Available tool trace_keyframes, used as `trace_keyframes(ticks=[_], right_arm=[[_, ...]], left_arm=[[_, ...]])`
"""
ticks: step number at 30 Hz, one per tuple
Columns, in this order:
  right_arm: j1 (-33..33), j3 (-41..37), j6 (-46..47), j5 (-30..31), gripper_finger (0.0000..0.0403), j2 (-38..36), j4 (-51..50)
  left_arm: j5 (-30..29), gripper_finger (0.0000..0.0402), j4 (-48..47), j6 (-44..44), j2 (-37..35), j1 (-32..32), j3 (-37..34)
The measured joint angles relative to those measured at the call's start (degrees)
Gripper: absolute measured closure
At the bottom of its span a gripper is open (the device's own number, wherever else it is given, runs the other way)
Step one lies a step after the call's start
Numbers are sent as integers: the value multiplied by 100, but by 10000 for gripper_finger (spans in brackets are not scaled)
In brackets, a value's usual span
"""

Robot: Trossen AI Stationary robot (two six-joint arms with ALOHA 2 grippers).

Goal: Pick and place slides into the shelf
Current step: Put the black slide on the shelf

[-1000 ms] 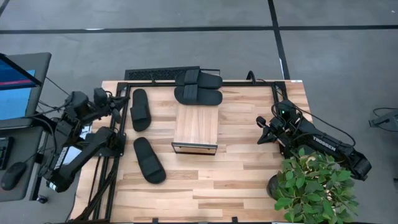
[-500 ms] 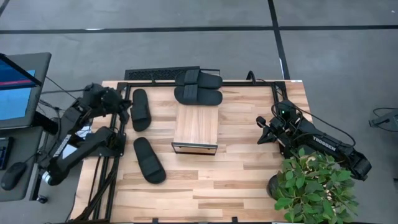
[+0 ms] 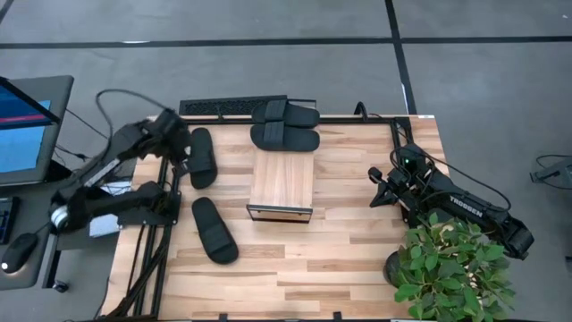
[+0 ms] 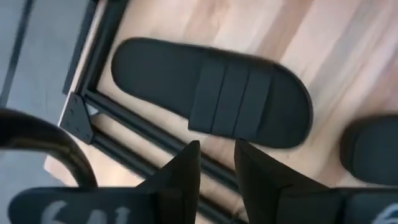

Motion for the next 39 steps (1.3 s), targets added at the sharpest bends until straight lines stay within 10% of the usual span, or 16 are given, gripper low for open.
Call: trace_keyframes(ticks=[12, 39], right_arm=[[-2, 0, -2, 0, 403, -2, 0], [-1, 0, -1, 0, 403, -2, 0]], left_arm=[[19, 313, -1534, 818, 2046, -323, 1165], [264, 313, -554, 1652, 4241, 718, 1175]])
